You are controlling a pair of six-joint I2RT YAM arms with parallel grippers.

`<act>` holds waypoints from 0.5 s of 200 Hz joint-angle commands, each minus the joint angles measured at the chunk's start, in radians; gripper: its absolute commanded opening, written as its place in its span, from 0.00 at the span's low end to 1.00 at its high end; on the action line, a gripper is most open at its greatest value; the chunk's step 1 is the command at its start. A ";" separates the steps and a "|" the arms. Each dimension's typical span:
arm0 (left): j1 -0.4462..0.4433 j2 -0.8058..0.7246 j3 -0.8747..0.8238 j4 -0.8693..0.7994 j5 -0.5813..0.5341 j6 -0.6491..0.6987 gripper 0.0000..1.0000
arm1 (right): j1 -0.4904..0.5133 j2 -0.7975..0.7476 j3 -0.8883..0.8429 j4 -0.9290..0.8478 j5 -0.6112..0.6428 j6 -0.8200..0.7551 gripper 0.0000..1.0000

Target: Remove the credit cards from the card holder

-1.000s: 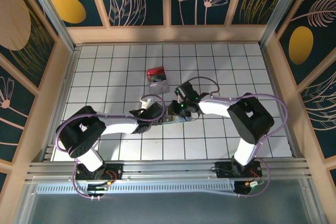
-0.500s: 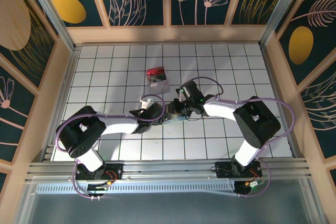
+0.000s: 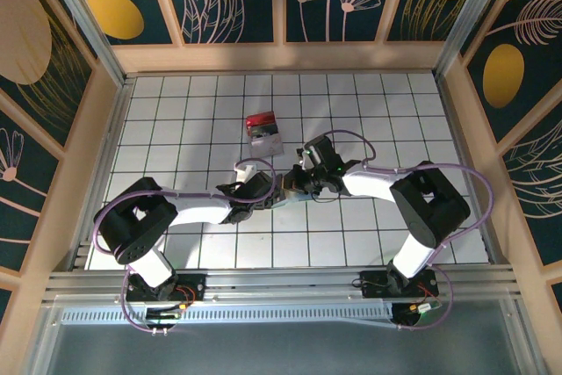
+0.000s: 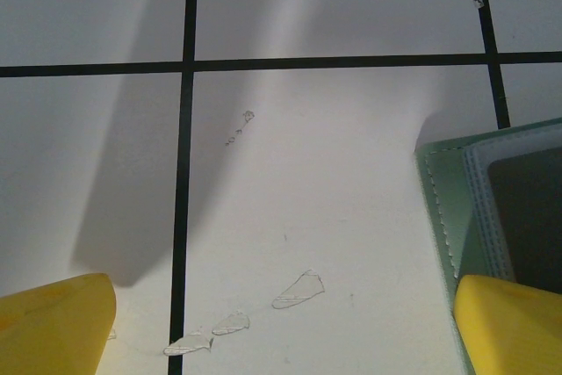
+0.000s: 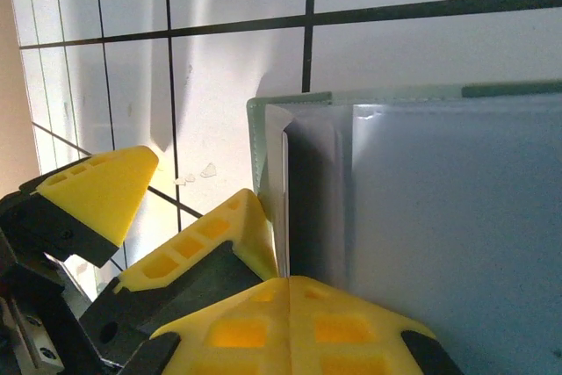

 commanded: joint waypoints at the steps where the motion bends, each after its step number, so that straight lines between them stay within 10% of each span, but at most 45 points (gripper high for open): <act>1: -0.004 0.041 -0.018 -0.086 0.027 -0.006 0.99 | -0.007 -0.042 -0.014 0.031 -0.020 -0.001 0.06; 100: -0.004 0.030 -0.021 -0.103 0.006 -0.007 0.99 | -0.033 -0.093 -0.020 -0.056 0.061 -0.041 0.03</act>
